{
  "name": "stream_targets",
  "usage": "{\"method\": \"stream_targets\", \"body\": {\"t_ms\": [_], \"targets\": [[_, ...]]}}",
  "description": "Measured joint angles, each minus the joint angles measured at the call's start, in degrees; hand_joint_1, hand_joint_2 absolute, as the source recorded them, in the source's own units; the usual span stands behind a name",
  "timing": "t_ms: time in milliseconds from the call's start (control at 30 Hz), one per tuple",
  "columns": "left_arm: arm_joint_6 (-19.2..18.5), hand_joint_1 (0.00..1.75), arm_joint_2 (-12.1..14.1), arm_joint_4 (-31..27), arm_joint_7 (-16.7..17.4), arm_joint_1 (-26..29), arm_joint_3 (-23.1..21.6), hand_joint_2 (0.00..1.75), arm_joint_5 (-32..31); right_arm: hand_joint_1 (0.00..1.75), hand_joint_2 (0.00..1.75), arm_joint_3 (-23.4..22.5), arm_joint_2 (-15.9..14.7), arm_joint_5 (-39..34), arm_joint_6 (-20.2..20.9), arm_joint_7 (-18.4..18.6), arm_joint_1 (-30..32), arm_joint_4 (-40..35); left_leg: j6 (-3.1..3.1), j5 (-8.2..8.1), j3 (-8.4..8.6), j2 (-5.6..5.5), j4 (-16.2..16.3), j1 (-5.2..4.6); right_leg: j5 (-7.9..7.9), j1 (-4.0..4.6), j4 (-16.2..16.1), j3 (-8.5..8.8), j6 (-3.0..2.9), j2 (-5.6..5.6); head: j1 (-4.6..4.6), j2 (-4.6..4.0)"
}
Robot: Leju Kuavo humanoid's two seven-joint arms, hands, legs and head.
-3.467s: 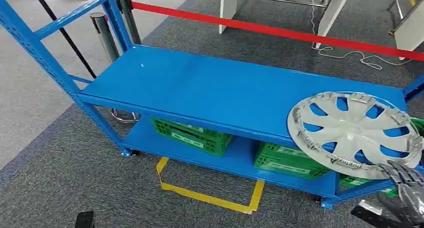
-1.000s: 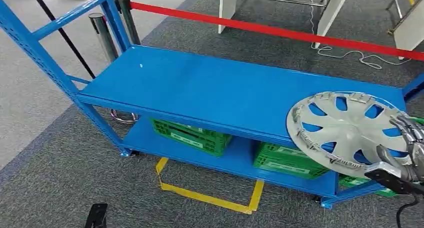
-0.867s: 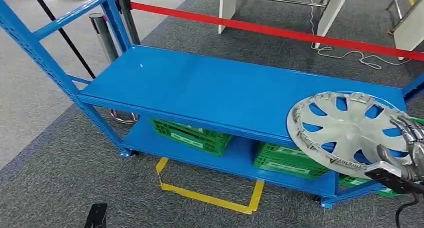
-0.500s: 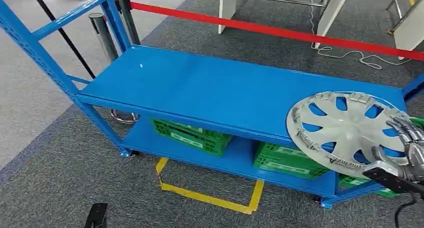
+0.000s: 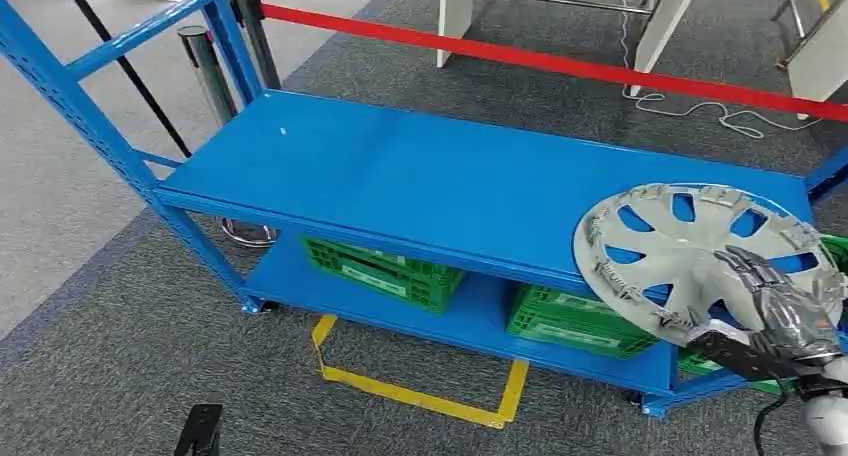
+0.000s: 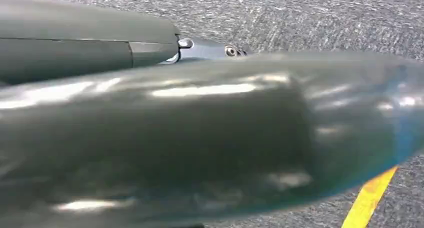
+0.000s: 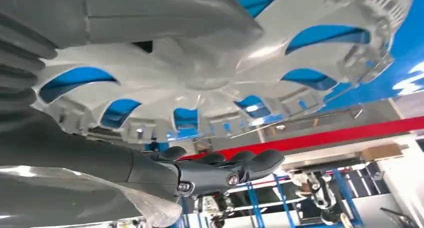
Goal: Take the parts from the cabinet and place them on the table.
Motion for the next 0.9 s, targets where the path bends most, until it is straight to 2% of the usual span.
{"method": "stream_targets", "body": {"t_ms": [467,500,600,633,733,900], "targets": [[0.33,0.00,-0.39,0.00,0.00,0.00,-0.20,0.00,-0.42,0.00,1.75,3.24,1.62,-0.48,0.17,-0.18,-1.59,2.12,0.00,0.00,-0.01,0.00,0.00,0.00,0.00,0.00,0.00,-0.01,0.00,-0.01,0.00,0.00],[0.37,0.00,-0.39,0.00,0.00,0.01,-0.22,0.00,-0.44,0.00,0.00,3.54,1.83,-0.79,0.13,-0.24,-1.68,2.23,0.00,0.00,-0.01,0.00,0.00,0.00,0.00,0.00,0.01,-0.01,0.00,0.00,-0.02,0.00],[0.39,0.00,-0.39,0.00,0.00,0.01,-0.26,0.00,-0.52,0.00,0.00,4.24,2.56,-1.31,-0.53,-0.39,-2.08,2.36,0.00,0.00,-0.01,0.00,0.00,0.01,0.00,0.00,0.01,-0.01,0.00,0.00,0.00,0.00],[0.39,0.00,-0.39,0.00,0.00,0.00,-0.29,0.00,-0.55,0.00,0.00,4.46,2.82,-1.25,-1.62,-0.57,-2.23,2.43,0.00,0.00,-0.01,0.00,0.00,0.01,0.00,0.00,0.01,-0.01,0.00,0.00,-0.02,0.00],[0.57,0.00,-0.42,0.00,0.02,0.01,-0.57,0.00,-0.81,0.00,0.00,4.74,4.44,-0.02,-8.34,-0.96,-2.54,2.45,0.00,0.00,-0.01,0.00,0.00,0.01,0.00,0.00,0.01,-0.01,0.00,0.01,0.00,0.00],[0.63,0.00,-0.42,0.00,0.72,-0.01,-0.96,0.00,-0.96,0.00,0.00,5.34,6.38,1.79,-11.21,0.22,-2.48,2.12,0.00,0.00,-0.01,0.00,0.00,0.01,0.00,0.00,0.01,-0.02,0.00,0.00,0.00,0.00]]}}
